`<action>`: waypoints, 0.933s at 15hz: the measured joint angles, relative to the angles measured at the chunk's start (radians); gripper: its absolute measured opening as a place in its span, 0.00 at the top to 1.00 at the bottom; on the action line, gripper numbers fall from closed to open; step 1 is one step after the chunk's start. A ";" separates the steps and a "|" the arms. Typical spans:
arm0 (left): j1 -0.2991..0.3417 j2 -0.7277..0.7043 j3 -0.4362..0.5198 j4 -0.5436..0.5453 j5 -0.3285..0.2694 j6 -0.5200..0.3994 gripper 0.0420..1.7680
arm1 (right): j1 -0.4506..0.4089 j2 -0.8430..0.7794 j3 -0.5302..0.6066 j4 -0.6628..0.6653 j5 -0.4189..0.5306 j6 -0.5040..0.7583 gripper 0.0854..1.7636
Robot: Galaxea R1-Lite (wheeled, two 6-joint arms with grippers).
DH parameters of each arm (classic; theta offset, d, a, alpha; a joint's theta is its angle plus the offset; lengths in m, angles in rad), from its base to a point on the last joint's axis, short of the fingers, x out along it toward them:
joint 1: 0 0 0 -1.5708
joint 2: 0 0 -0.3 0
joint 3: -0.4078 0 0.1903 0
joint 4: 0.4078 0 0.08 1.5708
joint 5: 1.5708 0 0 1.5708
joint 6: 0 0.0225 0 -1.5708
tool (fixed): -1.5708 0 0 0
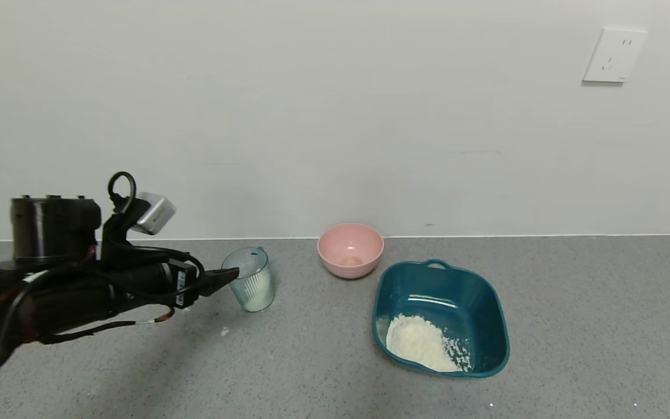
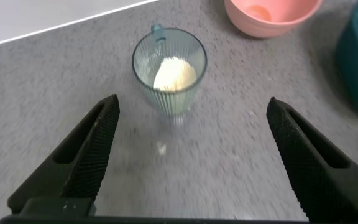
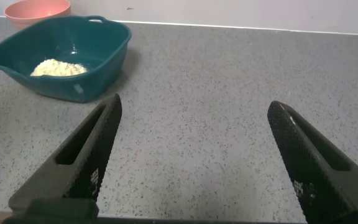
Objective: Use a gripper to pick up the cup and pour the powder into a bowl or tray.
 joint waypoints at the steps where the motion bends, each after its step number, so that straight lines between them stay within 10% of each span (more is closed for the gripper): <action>1: -0.002 -0.079 -0.032 0.126 0.014 0.002 0.04 | 0.000 0.000 0.000 0.000 0.000 0.000 0.03; 5: -0.010 -0.362 -0.153 0.464 0.117 0.010 0.04 | 0.000 0.000 0.000 0.000 0.000 0.000 0.03; 14: -0.010 -0.808 -0.162 0.747 0.229 0.011 0.03 | 0.000 0.000 0.000 0.000 0.000 0.000 0.03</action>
